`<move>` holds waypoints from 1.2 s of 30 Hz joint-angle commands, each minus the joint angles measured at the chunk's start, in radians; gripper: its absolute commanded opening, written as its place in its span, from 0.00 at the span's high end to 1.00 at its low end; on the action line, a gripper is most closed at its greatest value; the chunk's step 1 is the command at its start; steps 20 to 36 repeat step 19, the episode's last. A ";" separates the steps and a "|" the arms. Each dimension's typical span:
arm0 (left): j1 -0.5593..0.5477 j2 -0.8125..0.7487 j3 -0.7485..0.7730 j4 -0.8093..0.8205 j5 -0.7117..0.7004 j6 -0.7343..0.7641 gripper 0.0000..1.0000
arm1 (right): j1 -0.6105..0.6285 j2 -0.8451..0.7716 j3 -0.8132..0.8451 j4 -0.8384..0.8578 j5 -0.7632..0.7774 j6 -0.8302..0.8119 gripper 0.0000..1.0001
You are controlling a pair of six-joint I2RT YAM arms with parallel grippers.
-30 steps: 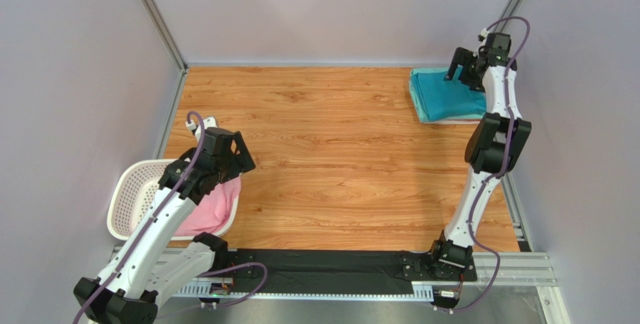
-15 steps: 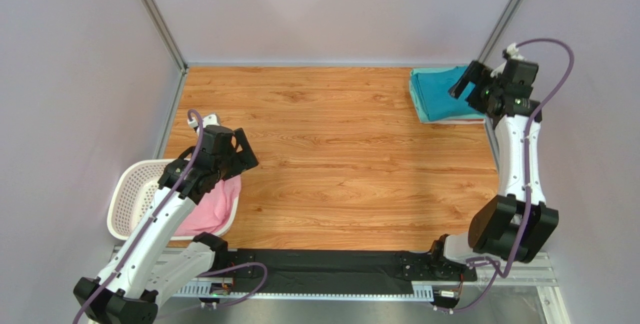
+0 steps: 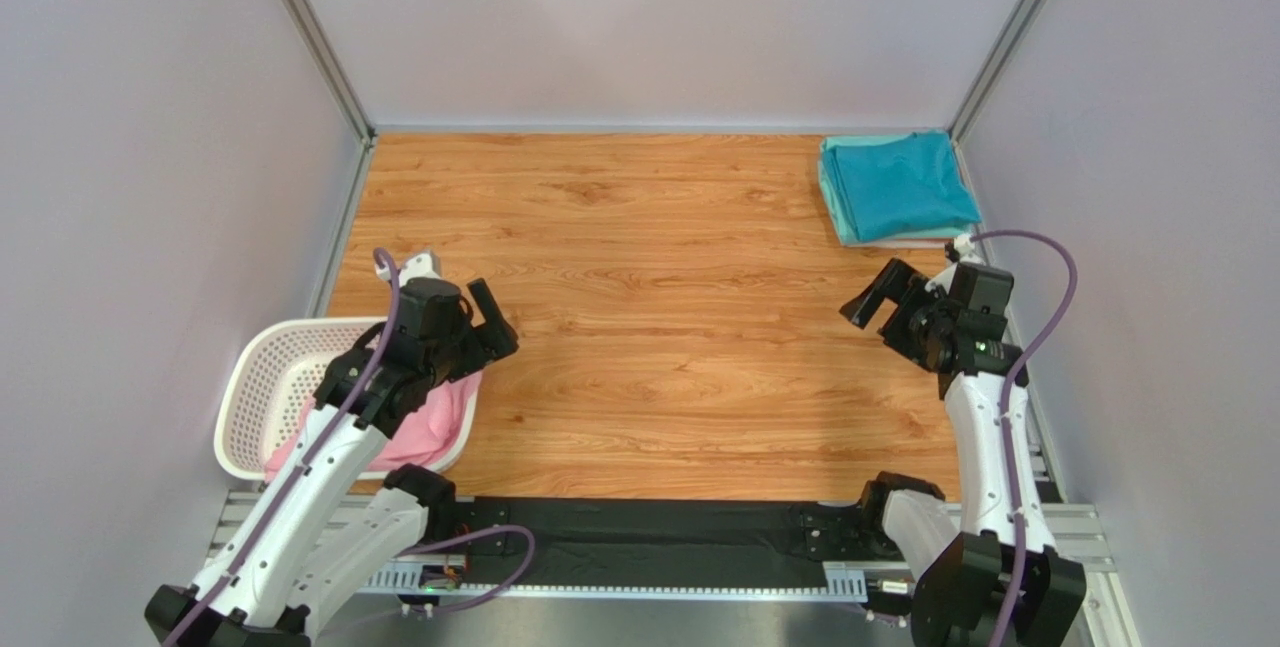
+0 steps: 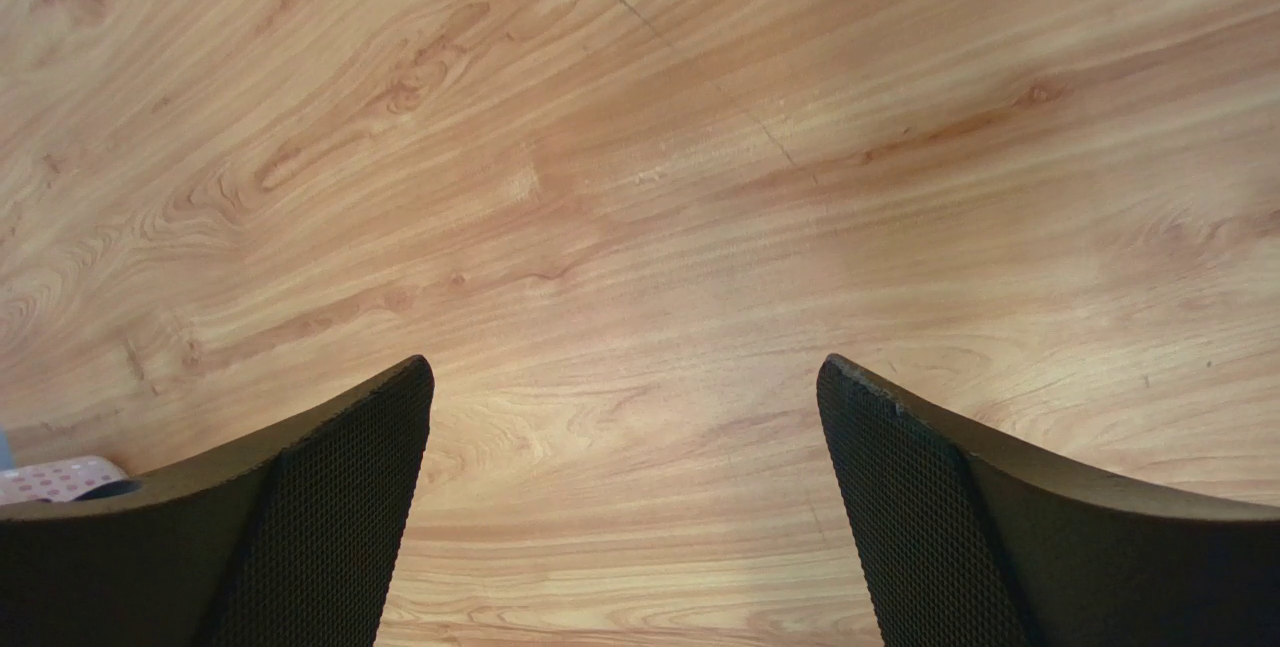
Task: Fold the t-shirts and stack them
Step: Reset both grippers
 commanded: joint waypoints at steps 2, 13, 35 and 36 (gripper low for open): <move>0.000 -0.053 -0.027 0.018 0.001 -0.025 0.00 | 0.001 -0.054 -0.069 0.067 -0.051 0.036 0.00; 0.000 -0.132 -0.035 -0.037 -0.042 -0.048 0.00 | 0.001 -0.143 -0.099 0.104 -0.061 0.056 0.00; 0.000 -0.138 -0.024 -0.059 -0.058 -0.057 0.00 | 0.001 -0.191 -0.101 0.107 -0.021 0.062 0.00; 0.000 -0.138 -0.024 -0.059 -0.058 -0.057 0.00 | 0.001 -0.191 -0.101 0.107 -0.021 0.062 0.00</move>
